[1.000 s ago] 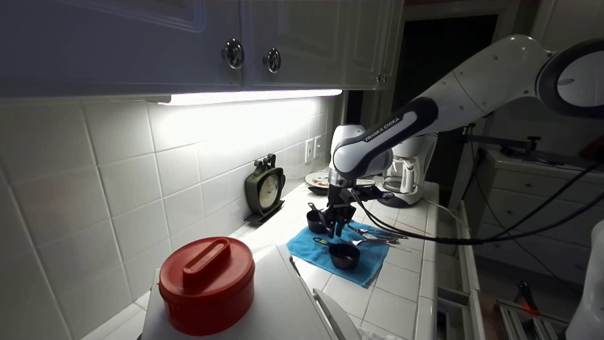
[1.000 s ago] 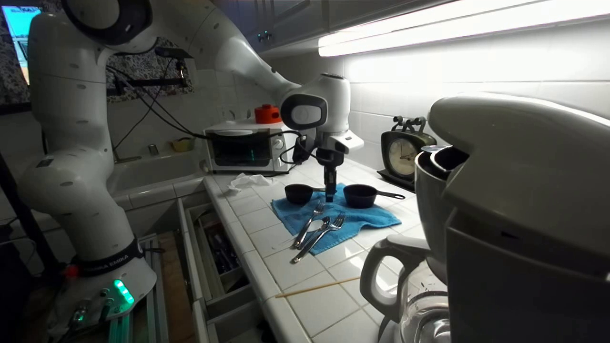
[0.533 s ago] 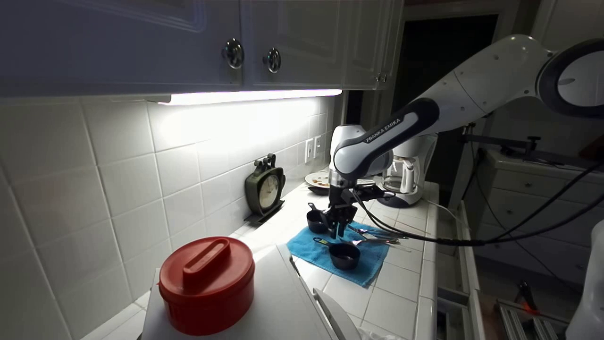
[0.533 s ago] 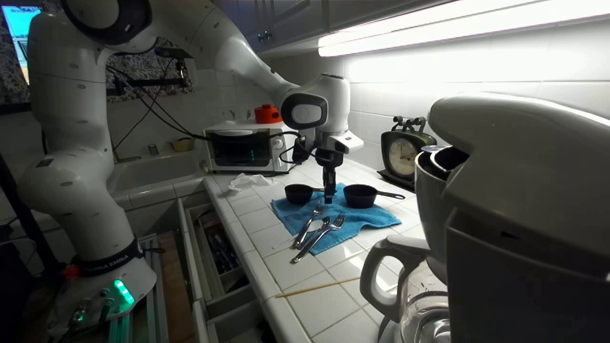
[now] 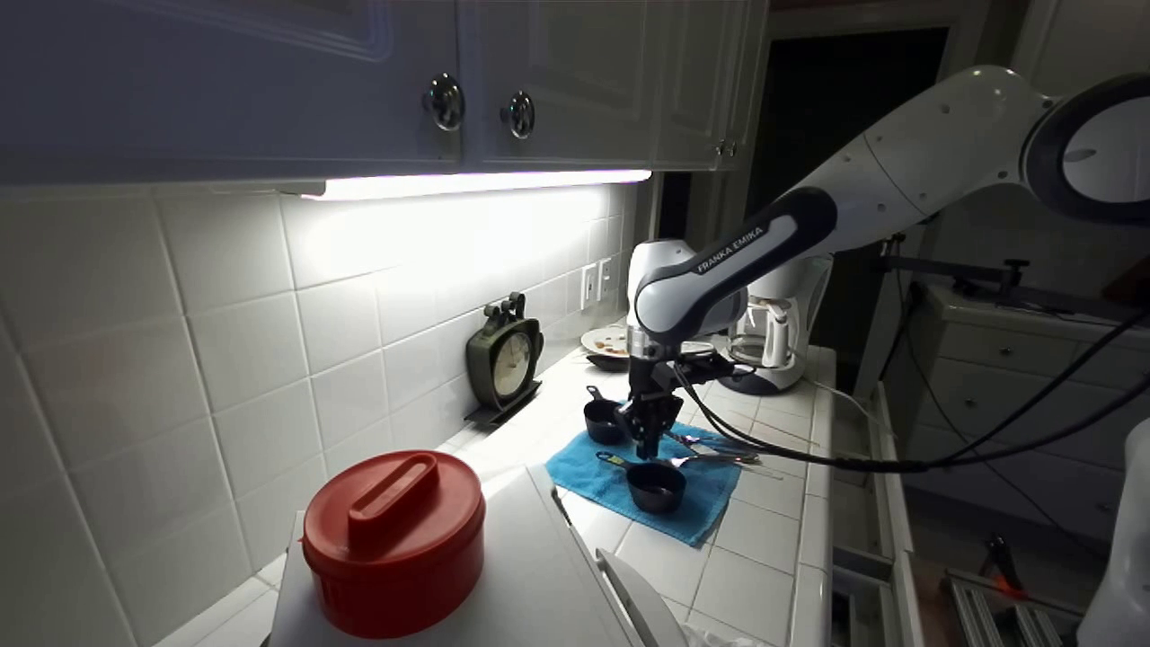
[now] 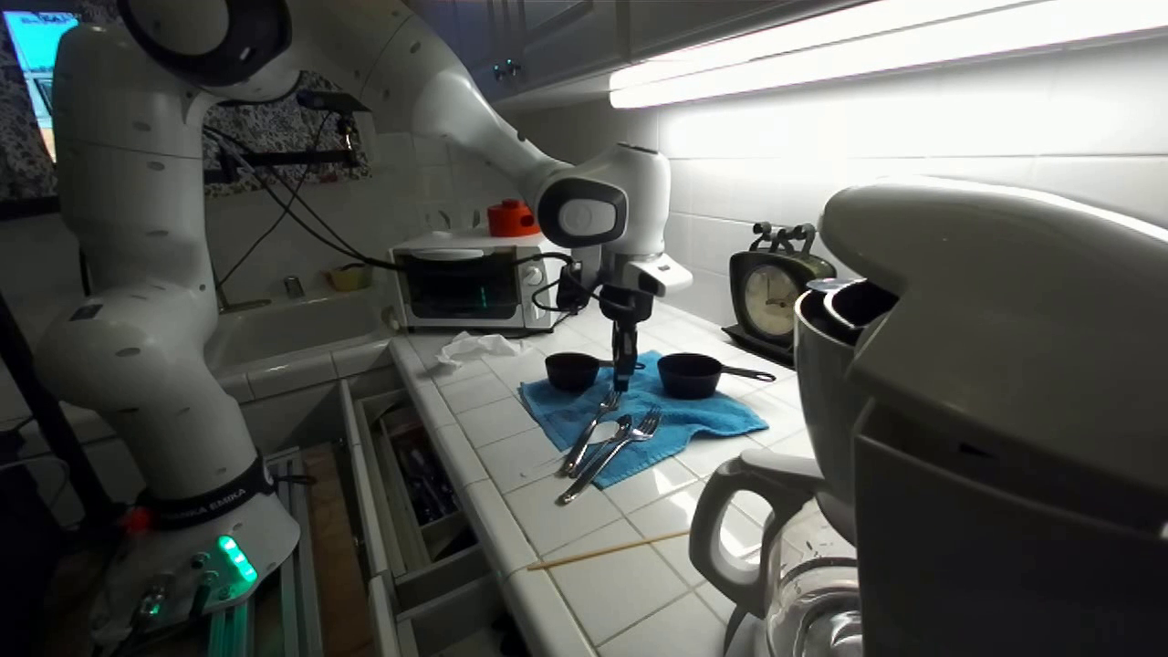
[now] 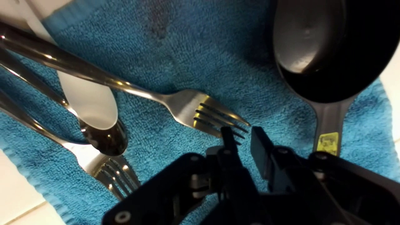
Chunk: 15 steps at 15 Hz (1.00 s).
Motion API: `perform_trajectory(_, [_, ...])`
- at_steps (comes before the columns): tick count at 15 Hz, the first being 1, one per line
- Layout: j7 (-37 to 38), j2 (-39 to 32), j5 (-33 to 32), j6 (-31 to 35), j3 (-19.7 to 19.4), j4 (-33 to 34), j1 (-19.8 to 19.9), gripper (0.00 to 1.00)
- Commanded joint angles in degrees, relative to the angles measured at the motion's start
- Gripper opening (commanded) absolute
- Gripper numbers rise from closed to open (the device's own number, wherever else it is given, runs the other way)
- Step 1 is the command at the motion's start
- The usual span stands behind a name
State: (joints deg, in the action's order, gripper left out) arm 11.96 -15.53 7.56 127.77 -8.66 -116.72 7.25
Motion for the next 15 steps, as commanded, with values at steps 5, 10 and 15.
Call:
perform_trajectory(5, [0.2,0.2,-2.9,-3.2,0.1,0.3,-0.5,0.22])
perform_trajectory(10, [0.2,0.0,-3.0,-4.3,0.1,0.7,-0.6,0.02])
perform_trajectory(15, [-0.1,0.2,-3.1,-5.2,0.0,0.7,-0.5,0.04])
